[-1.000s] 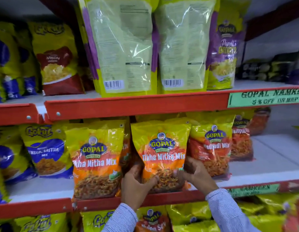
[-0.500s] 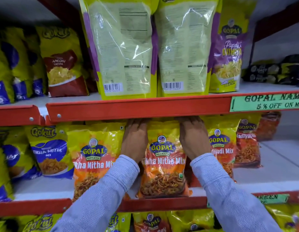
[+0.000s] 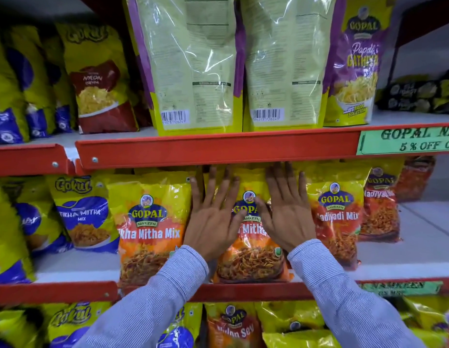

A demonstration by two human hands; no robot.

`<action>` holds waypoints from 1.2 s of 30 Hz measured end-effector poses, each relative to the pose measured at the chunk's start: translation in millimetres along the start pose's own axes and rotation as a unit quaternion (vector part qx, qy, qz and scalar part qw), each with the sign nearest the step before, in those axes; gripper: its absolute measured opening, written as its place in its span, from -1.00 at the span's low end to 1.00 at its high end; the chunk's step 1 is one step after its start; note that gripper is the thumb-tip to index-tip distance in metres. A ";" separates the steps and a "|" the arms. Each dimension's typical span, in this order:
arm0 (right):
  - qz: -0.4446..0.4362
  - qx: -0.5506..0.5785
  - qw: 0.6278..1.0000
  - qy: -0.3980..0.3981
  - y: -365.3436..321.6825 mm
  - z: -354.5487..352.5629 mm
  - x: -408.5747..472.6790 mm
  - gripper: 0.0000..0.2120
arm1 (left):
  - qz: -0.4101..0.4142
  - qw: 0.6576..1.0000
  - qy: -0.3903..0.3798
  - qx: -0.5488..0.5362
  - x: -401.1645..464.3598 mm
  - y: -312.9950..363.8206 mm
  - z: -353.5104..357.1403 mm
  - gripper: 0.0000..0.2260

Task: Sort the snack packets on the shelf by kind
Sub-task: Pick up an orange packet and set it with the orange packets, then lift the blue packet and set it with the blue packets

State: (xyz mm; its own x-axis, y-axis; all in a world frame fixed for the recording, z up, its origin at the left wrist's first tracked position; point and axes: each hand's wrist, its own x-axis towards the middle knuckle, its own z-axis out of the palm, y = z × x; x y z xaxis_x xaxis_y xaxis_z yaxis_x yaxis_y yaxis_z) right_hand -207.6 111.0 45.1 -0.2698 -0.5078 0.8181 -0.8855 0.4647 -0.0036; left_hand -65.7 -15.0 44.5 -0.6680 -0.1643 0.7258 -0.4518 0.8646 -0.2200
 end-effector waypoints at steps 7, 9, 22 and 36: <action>0.018 -0.008 1.000 -0.011 -1.2 -0.8 1.0 -0.33 | -0.007 1.000 -0.028 -0.007 -1.5 -7.1 -5.3 -0.36; 0.021 0.001 1.000 0.007 -6.2 -3.4 -12.0 -0.30 | 0.003 1.000 -0.014 -0.017 -16.1 -10.8 -7.8 -0.35; -0.140 0.212 0.967 -0.032 -111.5 53.8 -214.3 -0.69 | 0.006 0.986 -0.013 -0.163 -267.7 -70.7 10.9 -0.72; 0.310 0.353 0.678 -0.565 -181.5 179.0 -268.1 -0.29 | -0.399 0.649 -0.416 -0.497 -375.8 -122.3 139.1 -0.13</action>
State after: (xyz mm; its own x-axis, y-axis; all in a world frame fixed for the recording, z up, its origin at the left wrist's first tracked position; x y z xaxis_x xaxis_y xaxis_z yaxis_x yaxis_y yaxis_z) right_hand -42.3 32.9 -276.5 -0.4373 -0.7905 -0.4288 -0.3225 0.5829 -0.7458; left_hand 158.3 -125.1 -292.0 -0.7310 -0.5896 -0.3437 -0.5221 0.1589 0.8380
